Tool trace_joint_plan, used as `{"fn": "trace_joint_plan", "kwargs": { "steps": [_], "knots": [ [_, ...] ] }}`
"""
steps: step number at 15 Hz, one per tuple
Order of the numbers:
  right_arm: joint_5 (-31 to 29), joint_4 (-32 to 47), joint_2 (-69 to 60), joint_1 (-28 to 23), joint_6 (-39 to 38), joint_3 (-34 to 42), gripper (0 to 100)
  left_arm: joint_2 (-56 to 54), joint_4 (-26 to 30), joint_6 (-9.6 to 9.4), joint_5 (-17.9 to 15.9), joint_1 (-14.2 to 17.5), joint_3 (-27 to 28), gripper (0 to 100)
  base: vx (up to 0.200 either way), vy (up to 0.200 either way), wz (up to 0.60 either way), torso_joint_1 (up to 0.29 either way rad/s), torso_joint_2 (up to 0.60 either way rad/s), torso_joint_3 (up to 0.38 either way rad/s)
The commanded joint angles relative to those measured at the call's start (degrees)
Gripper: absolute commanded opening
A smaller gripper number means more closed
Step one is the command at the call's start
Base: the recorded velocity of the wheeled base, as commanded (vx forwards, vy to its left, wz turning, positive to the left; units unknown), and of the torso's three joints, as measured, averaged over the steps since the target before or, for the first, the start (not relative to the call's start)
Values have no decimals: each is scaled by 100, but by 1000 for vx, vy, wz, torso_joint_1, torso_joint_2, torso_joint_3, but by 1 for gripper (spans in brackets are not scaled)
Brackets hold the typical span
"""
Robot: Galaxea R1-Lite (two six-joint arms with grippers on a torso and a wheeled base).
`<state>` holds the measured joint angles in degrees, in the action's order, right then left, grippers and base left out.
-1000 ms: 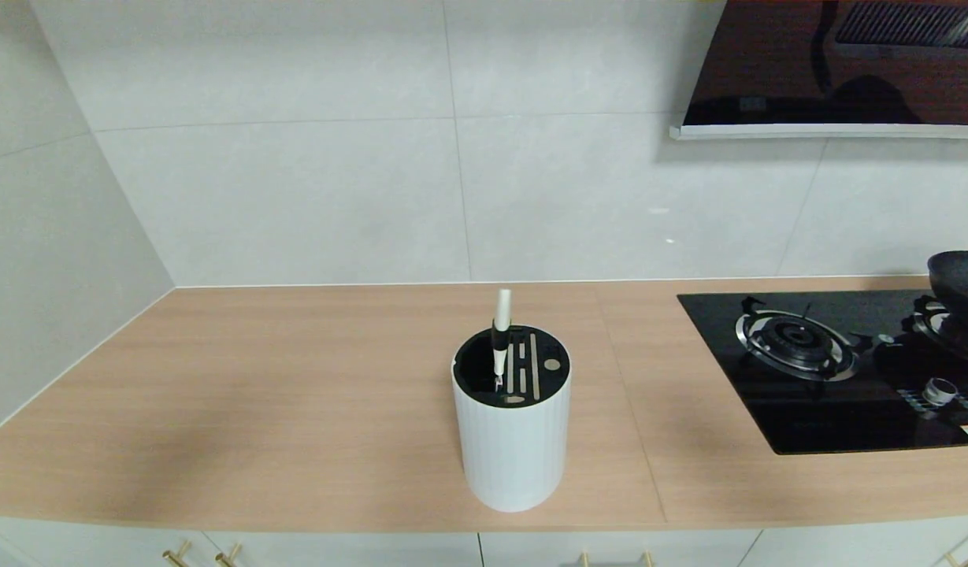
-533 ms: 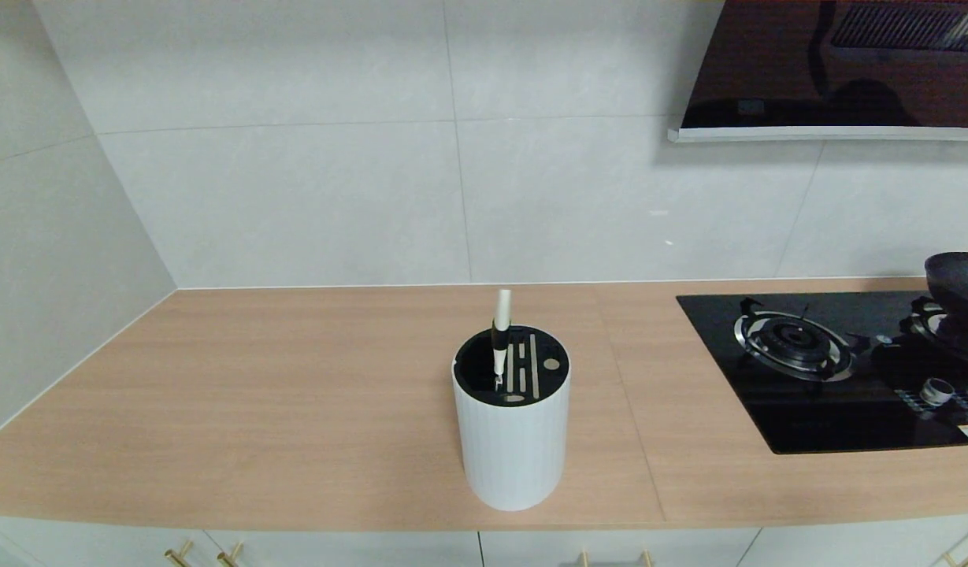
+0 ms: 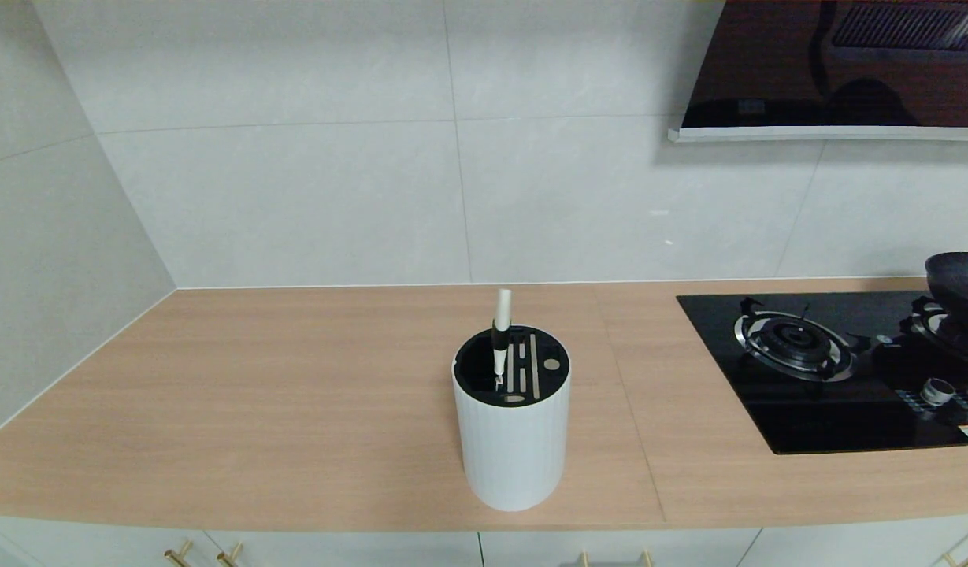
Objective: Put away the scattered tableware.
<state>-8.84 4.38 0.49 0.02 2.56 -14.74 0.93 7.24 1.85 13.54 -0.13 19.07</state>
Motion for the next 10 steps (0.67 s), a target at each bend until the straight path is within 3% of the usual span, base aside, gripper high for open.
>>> {"fn": "trace_joint_plan", "kwargs": {
  "steps": [1, 2, 3, 5, 7, 8, 10],
  "knots": [
    [14, -482, -49, -11, -1, 999, 100, -93, -162, -1, -80, 49, -1142, 100, 0, 0, 0, 0, 0, 0],
    [84, -939, -49, -11, 8, 1474, 100, -93, -443, 8, -273, 49, -1608, 100, 0, 0, 0, 0, 0, 0],
    [207, -816, -49, -11, -19, 1474, 100, -93, -856, 34, -414, 40, -1907, 100, 0, 0, 0, 0, 0, 0],
    [436, -710, -49, -11, -98, 1465, 100, -93, -882, 114, -766, 40, -1907, 100, 0, 0, 0, 0, 0, 0],
    [910, -341, -49, -11, -133, 1447, 100, -93, -882, -1, -1038, 40, -1907, 100, 0, 0, 0, 0, 0, 0],
    [1007, -385, -49, -11, -133, 1456, 100, -93, -830, -177, -1284, 40, -1907, 100, 0, 0, 0, 0, 0, 0],
    [1060, -402, -49, -2, -124, 1456, 100, -84, -724, -220, -1354, 31, -1907, 100, 0, 0, 0, 0, 0, 0]
  ]
}}
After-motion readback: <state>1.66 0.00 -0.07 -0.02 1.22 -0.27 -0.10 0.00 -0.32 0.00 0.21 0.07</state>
